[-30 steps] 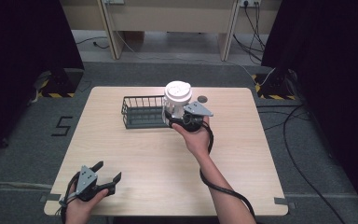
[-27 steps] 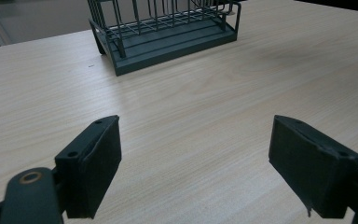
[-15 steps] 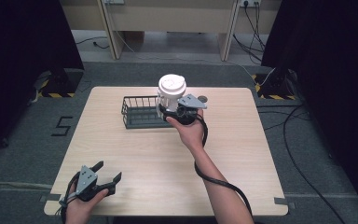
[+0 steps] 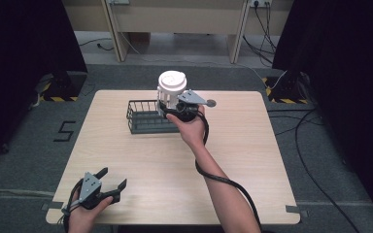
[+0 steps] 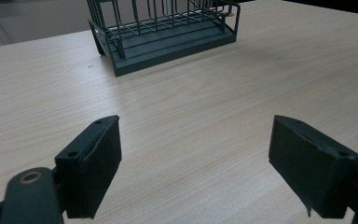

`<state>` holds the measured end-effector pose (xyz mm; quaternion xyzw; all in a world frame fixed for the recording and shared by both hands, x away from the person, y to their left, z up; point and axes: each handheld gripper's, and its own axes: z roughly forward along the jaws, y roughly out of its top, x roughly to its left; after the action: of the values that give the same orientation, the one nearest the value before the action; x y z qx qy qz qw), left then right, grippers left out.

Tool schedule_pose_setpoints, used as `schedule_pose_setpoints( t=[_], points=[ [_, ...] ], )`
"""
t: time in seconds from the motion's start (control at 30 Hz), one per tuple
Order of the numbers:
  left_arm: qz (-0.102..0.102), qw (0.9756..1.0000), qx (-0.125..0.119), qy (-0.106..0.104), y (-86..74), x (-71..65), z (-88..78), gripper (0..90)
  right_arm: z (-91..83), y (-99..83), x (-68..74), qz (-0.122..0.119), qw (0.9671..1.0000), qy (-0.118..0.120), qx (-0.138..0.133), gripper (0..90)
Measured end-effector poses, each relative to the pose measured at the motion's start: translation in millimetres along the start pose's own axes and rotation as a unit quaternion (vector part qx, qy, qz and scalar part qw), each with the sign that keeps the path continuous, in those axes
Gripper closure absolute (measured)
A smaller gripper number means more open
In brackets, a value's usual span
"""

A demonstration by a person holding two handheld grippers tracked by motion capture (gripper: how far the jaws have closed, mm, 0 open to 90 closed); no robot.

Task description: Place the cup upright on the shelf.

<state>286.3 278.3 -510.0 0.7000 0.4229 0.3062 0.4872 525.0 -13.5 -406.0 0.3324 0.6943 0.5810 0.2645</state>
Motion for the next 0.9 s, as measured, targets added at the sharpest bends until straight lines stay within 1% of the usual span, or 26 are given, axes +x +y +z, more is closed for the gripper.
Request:
schedule_pose_setpoints(
  t=[0.17, 0.23, 0.27, 0.33, 0.47, 0.7, 0.73, 0.77, 0.8, 0.9],
  points=[
    [0.000, 1.0000, 0.000, -0.001, 0.0, -0.1, 0.2, 16.6, 9.6, 3.3, -2.0, 0.003, 1.0000, -0.003, 0.004, 18.6],
    [0.000, 1.0000, 0.000, -0.001, 0.0, -0.1, 0.2, 16.5, 11.4, 3.9, -2.7, 0.002, 1.0000, -0.003, 0.005, 18.6],
    [0.000, 1.0000, 0.000, -0.002, 0.1, -0.1, 0.4, 16.5, 15.0, 5.1, -3.8, -0.001, 1.0000, -0.006, 0.005, 18.6],
    [0.000, 1.0000, 0.000, -0.002, 0.0, -0.1, 0.5, 16.6, 17.9, 6.2, -3.8, 0.006, 1.0000, -0.005, 0.005, 18.6],
    [-0.001, 1.0000, 0.000, -0.002, 0.0, 0.3, 0.5, 16.6, 25.1, 7.4, -3.8, 0.010, 0.9999, -0.008, 0.007, 18.6],
    [-0.002, 1.0000, -0.002, -0.003, -0.1, 0.3, 0.7, 16.6, 38.7, 4.3, -1.2, 0.013, 0.9997, -0.012, 0.016, 18.6],
    [-0.001, 1.0000, -0.001, -0.003, -0.1, 0.4, 0.7, 16.6, 40.4, 3.3, -1.0, 0.011, 0.9997, -0.012, 0.017, 18.6],
    [-0.002, 1.0000, -0.002, -0.003, -0.1, 0.4, 0.7, 16.6, 42.3, 1.8, 0.0, 0.018, 0.9996, -0.013, 0.020, 18.6],
    [-0.002, 1.0000, -0.002, -0.004, -0.1, 0.5, 0.8, 16.6, 43.7, 1.0, -0.5, 0.013, 0.9996, -0.014, 0.021, 18.5],
    [-0.003, 1.0000, -0.002, -0.004, -0.2, 0.5, 0.8, 16.7, 48.4, -3.8, 0.0, 0.018, 0.9994, -0.014, 0.027, 18.6]
  ],
)
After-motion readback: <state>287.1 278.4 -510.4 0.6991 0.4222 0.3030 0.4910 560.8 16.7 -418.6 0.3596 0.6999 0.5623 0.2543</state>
